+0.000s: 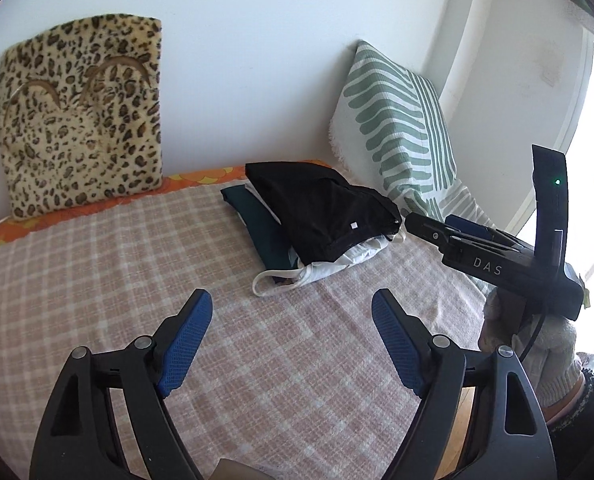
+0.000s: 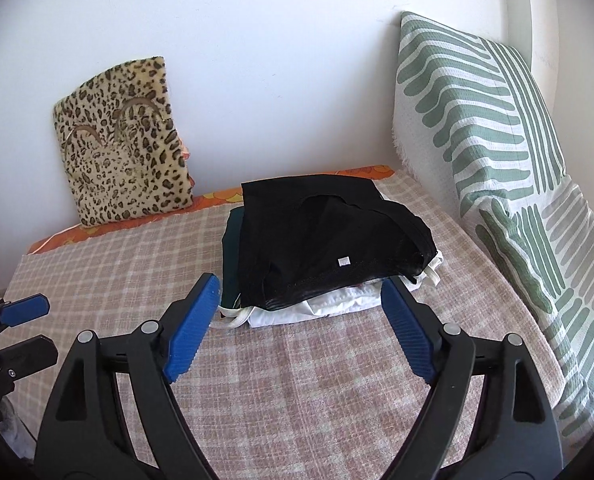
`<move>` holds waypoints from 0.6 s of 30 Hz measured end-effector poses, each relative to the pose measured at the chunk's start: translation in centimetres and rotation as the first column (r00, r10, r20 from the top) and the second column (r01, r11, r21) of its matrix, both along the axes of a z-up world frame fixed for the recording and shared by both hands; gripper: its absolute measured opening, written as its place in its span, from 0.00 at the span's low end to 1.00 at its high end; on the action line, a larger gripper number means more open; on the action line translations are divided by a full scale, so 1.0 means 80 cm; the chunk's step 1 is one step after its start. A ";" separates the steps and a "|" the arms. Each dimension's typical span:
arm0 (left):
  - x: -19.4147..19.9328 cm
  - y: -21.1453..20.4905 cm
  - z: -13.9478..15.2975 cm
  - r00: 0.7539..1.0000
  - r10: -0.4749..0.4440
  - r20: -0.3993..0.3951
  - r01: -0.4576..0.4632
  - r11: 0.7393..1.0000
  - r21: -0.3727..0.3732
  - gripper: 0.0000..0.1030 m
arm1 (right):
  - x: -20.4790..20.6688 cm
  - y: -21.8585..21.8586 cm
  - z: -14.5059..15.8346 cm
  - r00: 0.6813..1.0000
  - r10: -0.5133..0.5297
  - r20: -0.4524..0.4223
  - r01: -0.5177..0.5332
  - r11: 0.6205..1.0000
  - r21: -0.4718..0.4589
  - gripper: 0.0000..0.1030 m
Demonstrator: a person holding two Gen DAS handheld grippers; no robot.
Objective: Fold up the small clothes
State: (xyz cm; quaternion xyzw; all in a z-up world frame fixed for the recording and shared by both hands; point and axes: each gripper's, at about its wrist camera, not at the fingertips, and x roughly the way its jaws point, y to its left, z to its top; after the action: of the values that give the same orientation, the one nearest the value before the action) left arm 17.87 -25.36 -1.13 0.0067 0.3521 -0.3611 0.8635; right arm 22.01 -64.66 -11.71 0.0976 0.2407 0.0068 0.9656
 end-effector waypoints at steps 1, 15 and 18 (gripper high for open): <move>-0.003 0.002 -0.001 1.000 0.006 0.013 -0.006 1.000 0.004 0.80 | -0.003 0.003 -0.003 1.000 -0.002 0.004 0.002 1.000 -0.006 0.83; -0.020 0.012 -0.021 0.998 0.030 0.063 -0.033 0.998 0.053 1.00 | -0.026 0.016 -0.044 0.999 -0.046 0.006 0.046 0.999 0.021 0.84; -0.018 0.014 -0.023 0.998 0.038 0.057 -0.042 0.997 0.063 1.00 | -0.026 0.017 -0.046 0.999 -0.048 0.004 0.048 0.999 0.019 0.84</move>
State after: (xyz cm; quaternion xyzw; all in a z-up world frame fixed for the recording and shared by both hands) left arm 16.39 -24.21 -2.98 0.0375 0.3395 -0.3319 0.8793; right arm 19.95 -63.29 -15.40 0.1126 0.2363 -0.0140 0.9650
